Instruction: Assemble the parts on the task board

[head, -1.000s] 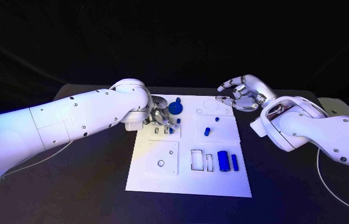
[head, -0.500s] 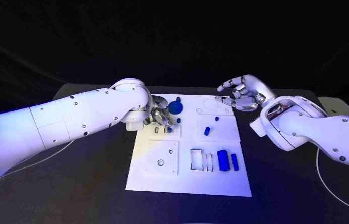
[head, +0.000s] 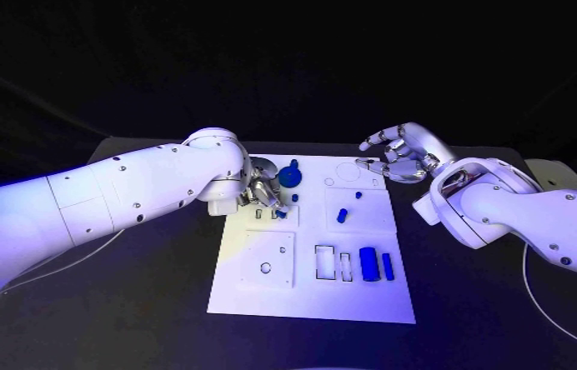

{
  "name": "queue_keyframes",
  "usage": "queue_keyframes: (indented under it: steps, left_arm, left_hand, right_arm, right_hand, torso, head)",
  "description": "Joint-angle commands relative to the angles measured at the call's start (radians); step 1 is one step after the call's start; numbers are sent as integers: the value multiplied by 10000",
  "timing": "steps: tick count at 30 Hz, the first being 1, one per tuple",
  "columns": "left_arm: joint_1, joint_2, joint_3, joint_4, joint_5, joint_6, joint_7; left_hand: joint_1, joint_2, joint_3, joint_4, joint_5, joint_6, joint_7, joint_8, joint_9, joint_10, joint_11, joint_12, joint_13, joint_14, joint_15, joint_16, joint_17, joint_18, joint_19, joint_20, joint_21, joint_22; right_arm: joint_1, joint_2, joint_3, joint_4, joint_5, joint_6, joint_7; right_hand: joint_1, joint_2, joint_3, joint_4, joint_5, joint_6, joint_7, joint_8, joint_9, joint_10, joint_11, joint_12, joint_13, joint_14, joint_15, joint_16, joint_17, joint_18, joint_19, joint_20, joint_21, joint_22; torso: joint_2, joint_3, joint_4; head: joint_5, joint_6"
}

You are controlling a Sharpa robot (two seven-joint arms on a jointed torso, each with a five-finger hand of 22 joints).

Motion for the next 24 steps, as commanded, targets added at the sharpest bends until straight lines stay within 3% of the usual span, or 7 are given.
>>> queue_keyframes:
  steps: [1,6,13,17,18,19,24]
  left_arm:
    - [5,-29,4,20,592,-197,83]
    - [2,-176,19,134,916,-521,119]
    - [-14,-490,43,457,1095,-1118,182]
    - [-54,-673,37,709,893,-1466,213]
    - [-70,-718,34,777,799,-1565,222]
    - [-89,-761,31,845,686,-1658,230]
    - [-170,-906,17,1082,179,-1911,245]
  left_hand:
    - [-227,-148,1790,-1664,440,-111,30,156,945,63,-20,-4,-6,1039,-36,36,2633,-167,12,2,51,1]
    - [-494,-229,2070,-1917,1154,-119,39,316,1204,125,-20,54,30,1039,-35,36,2633,-166,9,5,49,7]
    - [-701,-307,2216,-2090,1688,-55,13,410,1380,262,-51,224,171,1039,-60,36,2633,-170,22,-15,64,43]
    - [-829,-380,2271,-2167,2087,12,-15,456,1470,364,-78,351,279,1039,-84,36,2633,-183,52,-33,101,119]
    - [-910,-439,2294,-2204,2427,70,-37,488,1525,431,-102,434,353,1039,-103,36,2633,-191,71,-48,124,167]
    - [-944,-463,2296,-2216,2560,90,-47,498,1548,450,-109,455,370,1039,-111,36,2633,-197,84,-56,142,202]
    - [-1055,-552,2301,-2265,2965,197,-101,541,1631,637,-158,692,587,1039,-156,36,2633,-237,170,-82,252,417]
  right_arm:
    - [-12,0,-2,-2,-86,136,-11]
    - [-18,-4,-3,-14,-86,135,-9]
    - [-26,-19,-4,-23,-84,128,-3]
    - [-28,-42,-4,-21,-79,121,5]
    - [-28,-49,-5,-21,-78,119,7]
    - [-28,-57,-5,-22,-76,116,9]
    - [-29,-86,-5,-21,-71,115,11]
  right_hand:
    - [-42,1,36,1,57,57,-16,49,15,-52,-8,-27,1299,984,-78,-46,2352,-46,839,-53,20,2377]
    - [-48,6,41,3,66,60,-17,52,16,-57,-9,-32,1294,983,-79,-48,2349,-41,829,-54,4,2365]
    - [-58,11,44,7,73,62,-17,55,17,-57,-10,-34,1292,981,-80,-51,2341,-42,831,-55,5,2366]
    - [-76,16,46,13,80,66,-18,60,19,-55,-10,-32,1293,981,-82,-52,2340,-38,823,-57,-7,2357]
    - [-76,16,46,13,80,66,-18,60,19,-55,-10,-32,1293,981,-82,-52,2340,-38,823,-57,-7,2357]
    - [-76,16,46,13,80,66,-18,60,19,-55,-10,-32,1293,981,-82,-52,2340,-38,823,-57,-7,2357]
    - [-76,16,46,13,80,66,-18,60,19,-55,-10,-32,1293,981,-82,-52,2340,-38,823,-57,-7,2357]
  torso:
    - [10,0,3]
    - [3,7,12]
    - [7,14,28]
    - [5,12,26]
    - [4,7,25]
    - [1,5,33]
    - [9,2,34]
  head:
    - [-2,7]
    - [13,5]
    - [20,-10]
    - [19,-35]
    - [21,-38]
    - [13,-43]
    - [15,-63]
